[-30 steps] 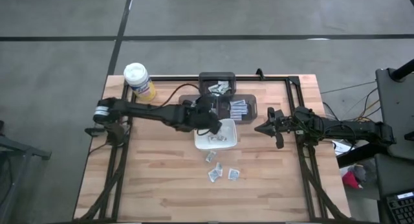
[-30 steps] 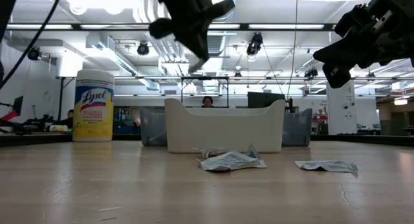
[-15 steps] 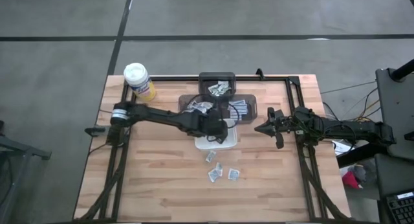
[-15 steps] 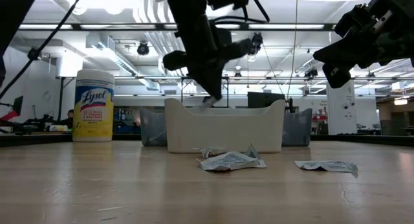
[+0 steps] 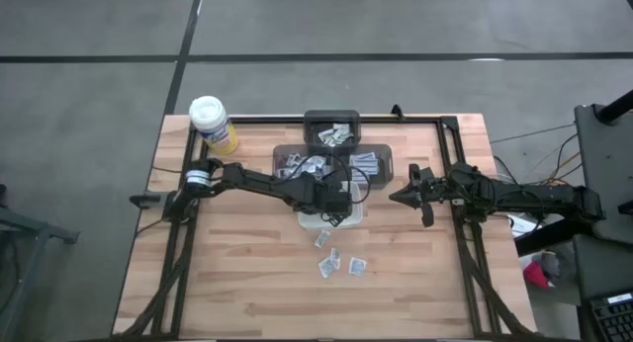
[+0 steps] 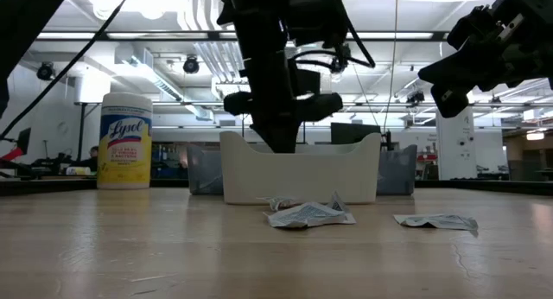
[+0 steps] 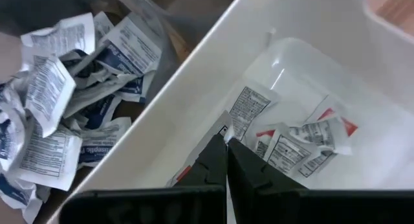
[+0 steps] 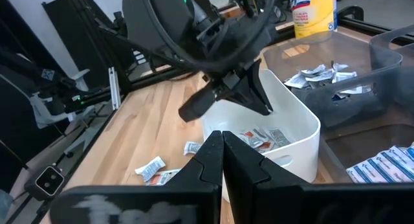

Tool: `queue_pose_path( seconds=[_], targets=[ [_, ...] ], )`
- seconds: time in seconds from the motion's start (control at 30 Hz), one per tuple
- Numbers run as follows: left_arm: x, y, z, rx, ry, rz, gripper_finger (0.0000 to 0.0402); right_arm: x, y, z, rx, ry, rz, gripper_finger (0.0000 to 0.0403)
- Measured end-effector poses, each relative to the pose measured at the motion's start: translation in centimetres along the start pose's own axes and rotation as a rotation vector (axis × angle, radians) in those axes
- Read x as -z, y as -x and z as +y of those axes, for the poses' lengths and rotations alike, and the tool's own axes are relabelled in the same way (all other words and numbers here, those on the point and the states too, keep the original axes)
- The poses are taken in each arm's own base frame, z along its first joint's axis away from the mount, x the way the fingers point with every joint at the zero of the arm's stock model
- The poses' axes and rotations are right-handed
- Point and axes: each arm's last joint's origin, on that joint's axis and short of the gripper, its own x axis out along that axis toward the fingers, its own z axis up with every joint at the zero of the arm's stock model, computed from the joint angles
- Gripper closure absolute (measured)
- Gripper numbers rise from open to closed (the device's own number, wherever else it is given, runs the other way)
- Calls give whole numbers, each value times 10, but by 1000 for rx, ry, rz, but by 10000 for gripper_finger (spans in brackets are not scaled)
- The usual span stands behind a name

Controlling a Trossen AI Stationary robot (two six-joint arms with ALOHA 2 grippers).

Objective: Pick & Place First Aid Supplies
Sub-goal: Put the ointment pack into the white bin

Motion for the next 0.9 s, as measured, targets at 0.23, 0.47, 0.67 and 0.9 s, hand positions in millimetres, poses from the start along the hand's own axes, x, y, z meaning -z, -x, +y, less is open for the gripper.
queue_pose_path(
  seconds=[0.23, 0.47, 0.67, 0.9],
  targets=[
    [4, -9, -2, -7, -38, 24, 402, 0, 0, 0, 0, 0, 0, 394],
    [4, -9, -2, -20, -43, 16, 401, 0, 0, 0, 0, 0, 1, 394],
    [8, -12, 1, -59, -77, 9, 401, 0, 0, 0, 0, 0, 1, 394],
    [13, -16, 3, -75, -59, 18, 401, 0, 0, 0, 0, 0, 1, 394]
  ],
)
